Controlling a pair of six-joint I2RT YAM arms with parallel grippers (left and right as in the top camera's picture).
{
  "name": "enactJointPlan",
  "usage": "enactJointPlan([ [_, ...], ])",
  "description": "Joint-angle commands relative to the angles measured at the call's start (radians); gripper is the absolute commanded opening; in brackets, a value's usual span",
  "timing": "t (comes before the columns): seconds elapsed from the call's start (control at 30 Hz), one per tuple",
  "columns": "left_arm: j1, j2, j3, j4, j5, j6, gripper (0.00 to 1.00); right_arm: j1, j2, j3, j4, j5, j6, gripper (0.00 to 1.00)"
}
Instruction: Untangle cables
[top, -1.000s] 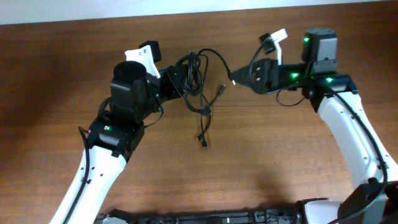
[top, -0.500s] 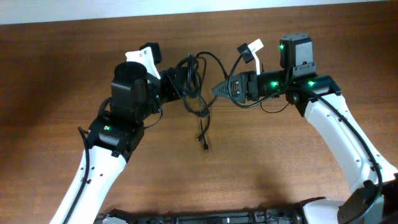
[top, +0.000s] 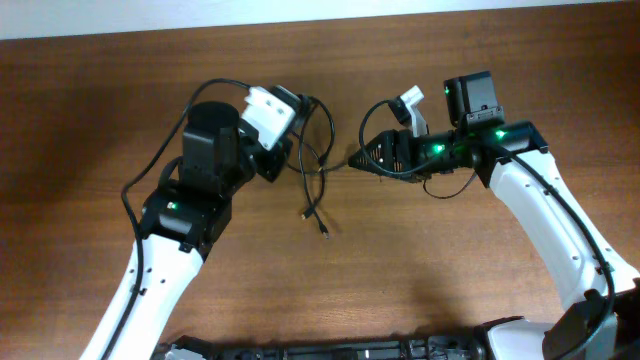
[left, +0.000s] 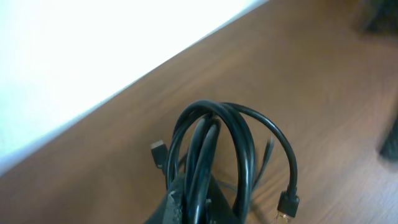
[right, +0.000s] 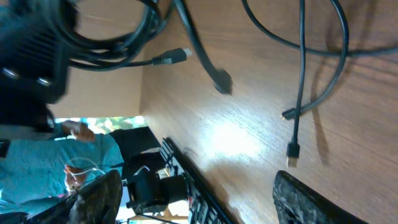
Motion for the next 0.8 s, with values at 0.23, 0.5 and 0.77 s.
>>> enactJointPlan([
  [0.23, -0.002, -0.006, 0.016, -0.029, 0.470, 1.070, 0.00, 0.011, 0.001, 0.005, 0.306, -0.171, 0.530, 0.83],
  [0.5, -0.003, 0.012, 0.016, 0.023, 0.506, 1.069, 0.00, 0.075, 0.001, 0.005, 0.370, -0.152, 0.548, 0.81],
  [0.77, -0.003, 0.019, 0.016, 0.084, 0.567, 1.031, 0.00, 0.109, 0.001, 0.005, 0.408, -0.056, 0.552, 0.32],
])
